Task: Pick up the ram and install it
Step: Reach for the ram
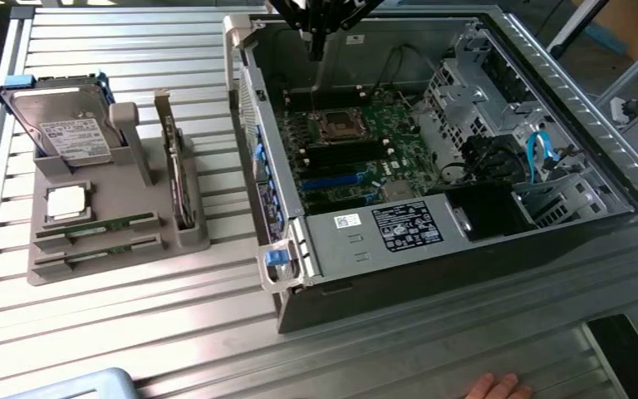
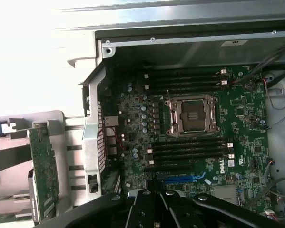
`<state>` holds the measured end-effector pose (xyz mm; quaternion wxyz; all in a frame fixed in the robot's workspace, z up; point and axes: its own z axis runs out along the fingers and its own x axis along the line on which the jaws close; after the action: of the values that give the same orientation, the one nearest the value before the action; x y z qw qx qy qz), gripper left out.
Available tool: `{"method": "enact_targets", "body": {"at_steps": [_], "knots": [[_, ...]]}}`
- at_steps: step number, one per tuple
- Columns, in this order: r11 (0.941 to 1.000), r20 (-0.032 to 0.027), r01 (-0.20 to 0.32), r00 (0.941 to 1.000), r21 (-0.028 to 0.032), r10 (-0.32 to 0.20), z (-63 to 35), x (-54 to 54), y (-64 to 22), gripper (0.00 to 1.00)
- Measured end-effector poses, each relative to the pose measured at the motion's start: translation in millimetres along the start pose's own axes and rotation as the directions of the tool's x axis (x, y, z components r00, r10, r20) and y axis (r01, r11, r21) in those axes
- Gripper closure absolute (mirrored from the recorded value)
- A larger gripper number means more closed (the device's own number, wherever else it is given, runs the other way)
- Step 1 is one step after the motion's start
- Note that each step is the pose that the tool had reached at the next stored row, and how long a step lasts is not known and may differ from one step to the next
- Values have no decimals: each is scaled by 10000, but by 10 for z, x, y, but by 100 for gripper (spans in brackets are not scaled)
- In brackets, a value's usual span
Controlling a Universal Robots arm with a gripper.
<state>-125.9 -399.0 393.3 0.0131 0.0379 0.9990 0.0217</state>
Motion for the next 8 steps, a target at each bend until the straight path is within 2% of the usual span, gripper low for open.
{"method": "enact_targets", "body": {"at_steps": [8], "knots": [[10000,0,0,10000,0,0,-2,69,-5,89]]}}
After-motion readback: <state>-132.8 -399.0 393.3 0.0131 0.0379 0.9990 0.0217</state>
